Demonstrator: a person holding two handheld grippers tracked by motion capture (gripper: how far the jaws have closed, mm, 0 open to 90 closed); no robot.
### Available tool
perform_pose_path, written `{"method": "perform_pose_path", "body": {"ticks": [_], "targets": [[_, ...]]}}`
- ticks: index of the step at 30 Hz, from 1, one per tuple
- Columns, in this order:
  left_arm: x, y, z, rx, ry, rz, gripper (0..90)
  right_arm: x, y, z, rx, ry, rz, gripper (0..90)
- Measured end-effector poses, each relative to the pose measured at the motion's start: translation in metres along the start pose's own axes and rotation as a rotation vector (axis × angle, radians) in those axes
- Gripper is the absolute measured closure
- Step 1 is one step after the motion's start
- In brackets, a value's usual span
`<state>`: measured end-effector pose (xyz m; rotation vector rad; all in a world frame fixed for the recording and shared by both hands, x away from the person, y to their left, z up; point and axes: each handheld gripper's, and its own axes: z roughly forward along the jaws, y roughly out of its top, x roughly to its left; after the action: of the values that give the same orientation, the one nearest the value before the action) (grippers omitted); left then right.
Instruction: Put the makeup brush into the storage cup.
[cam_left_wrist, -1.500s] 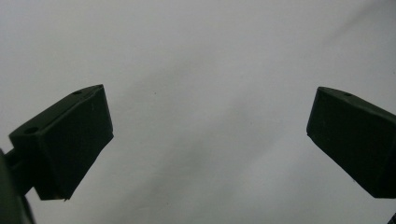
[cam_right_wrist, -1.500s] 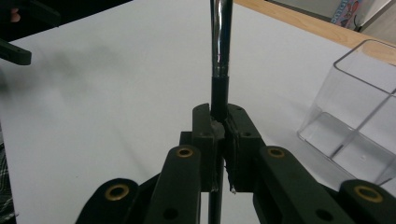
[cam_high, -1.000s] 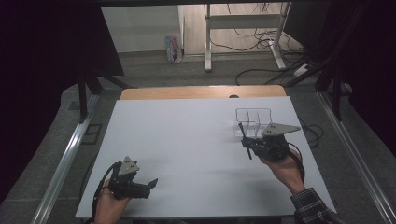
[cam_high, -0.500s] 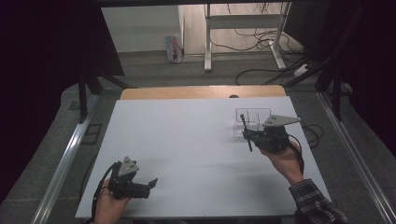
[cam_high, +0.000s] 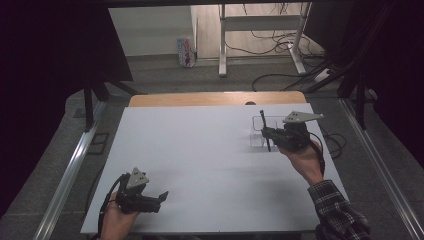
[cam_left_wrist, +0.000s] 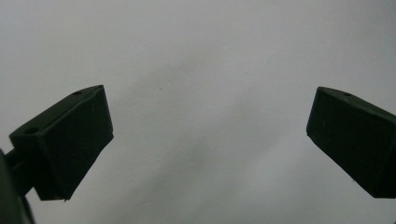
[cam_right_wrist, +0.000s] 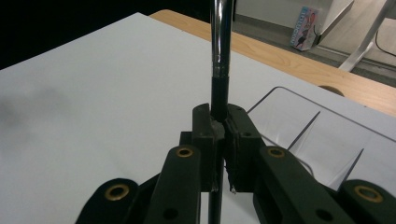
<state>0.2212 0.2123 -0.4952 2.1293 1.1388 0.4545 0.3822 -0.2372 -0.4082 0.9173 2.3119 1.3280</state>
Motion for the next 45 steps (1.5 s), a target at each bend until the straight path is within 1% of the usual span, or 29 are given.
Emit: {"method": "perform_pose_path", "body": {"ticks": [7,15,18,23,35,36,45], "targets": [[0.000,0.000,0.001,0.003,0.005,0.005,0.9,-0.007,0.009,0.003,0.001,-0.010,0.009,82.5],[-0.001,0.000,0.001,0.006,0.005,0.006,0.7,-0.015,0.018,0.006,-0.007,-0.039,0.003,82.6],[0.000,0.000,0.001,0.008,0.005,0.006,0.7,-0.020,0.023,0.007,-0.013,-0.048,0.014,82.5],[0.000,0.000,0.001,0.010,0.009,0.003,0.6,-0.025,0.026,0.008,-0.012,-0.058,0.010,82.6],[0.000,0.000,0.000,0.004,0.021,0.002,0.2,-0.038,0.030,0.009,-0.026,-0.087,0.039,82.6],[0.001,0.000,0.000,0.001,0.020,0.000,0.2,-0.041,0.031,0.010,-0.026,-0.093,0.044,82.6],[0.001,0.000,-0.001,-0.005,0.020,0.000,0.1,-0.049,0.034,0.012,-0.037,-0.112,0.050,82.6]]}}
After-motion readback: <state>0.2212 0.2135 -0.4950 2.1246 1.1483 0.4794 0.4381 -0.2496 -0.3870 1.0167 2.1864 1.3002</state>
